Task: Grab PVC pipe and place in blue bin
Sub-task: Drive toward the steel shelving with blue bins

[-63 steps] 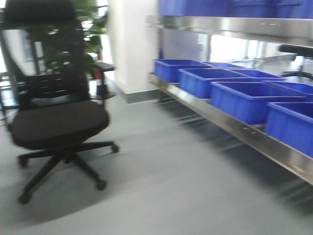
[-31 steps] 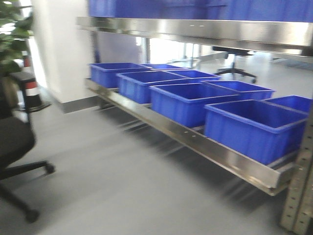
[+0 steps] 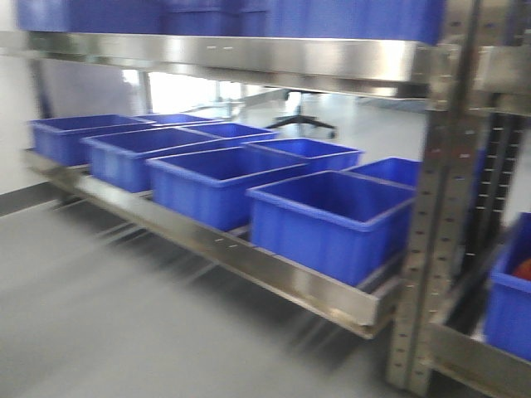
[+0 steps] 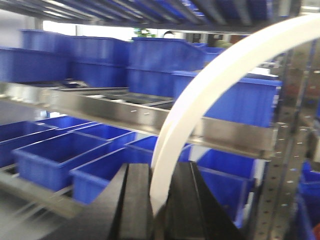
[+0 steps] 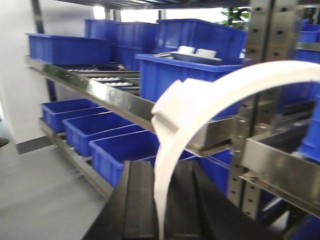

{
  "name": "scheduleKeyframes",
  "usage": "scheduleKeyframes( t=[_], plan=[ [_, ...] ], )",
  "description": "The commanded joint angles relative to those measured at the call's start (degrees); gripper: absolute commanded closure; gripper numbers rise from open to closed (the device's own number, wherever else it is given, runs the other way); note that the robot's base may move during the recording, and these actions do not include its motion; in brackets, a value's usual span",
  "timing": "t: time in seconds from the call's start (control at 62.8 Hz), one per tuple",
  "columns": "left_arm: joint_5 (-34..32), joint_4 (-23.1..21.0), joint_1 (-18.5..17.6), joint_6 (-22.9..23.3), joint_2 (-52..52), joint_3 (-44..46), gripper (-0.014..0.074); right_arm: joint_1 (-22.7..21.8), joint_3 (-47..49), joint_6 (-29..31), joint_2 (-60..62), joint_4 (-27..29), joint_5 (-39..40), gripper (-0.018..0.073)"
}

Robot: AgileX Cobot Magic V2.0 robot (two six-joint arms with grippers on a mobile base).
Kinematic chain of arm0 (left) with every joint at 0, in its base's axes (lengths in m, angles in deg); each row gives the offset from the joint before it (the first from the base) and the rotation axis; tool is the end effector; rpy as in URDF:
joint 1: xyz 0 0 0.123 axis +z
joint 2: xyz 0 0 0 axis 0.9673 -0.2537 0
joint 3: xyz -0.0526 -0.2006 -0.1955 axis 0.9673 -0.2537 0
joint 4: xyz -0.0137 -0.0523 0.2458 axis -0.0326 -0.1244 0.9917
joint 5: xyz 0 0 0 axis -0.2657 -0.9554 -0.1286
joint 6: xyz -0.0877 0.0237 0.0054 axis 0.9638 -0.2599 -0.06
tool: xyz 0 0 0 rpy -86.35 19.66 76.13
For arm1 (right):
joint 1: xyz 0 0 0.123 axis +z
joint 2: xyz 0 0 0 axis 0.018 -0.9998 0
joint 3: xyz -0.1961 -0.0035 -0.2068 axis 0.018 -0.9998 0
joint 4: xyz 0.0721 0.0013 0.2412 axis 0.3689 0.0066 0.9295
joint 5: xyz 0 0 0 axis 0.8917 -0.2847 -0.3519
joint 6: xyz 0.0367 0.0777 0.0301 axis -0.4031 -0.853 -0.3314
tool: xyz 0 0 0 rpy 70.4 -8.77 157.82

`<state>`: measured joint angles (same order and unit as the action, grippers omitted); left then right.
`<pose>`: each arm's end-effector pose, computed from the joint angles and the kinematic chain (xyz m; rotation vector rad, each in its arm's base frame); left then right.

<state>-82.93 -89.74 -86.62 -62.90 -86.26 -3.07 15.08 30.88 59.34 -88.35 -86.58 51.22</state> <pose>0.1248 -0.0251 0.3810 0.1406 1.4907 -0.1678 0.1172 0.0293 0.3819 -0.1258 1.5715 0.2416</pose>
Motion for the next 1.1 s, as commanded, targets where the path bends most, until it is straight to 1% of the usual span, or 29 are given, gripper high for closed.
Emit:
scheduleKeyframes(
  t=[0.0, 1.083],
  plan=[
    [-1.7, -0.6, -0.4, 0.0, 0.4, 0.2, 0.0707, -0.1, 0.1, 0.3, 0.1, -0.7, 1.4, 0.0722],
    [-1.7, -0.6, -0.4, 0.0, 0.4, 0.2, 0.0707, -0.1, 0.1, 0.3, 0.1, -0.7, 1.4, 0.0722]
  ],
)
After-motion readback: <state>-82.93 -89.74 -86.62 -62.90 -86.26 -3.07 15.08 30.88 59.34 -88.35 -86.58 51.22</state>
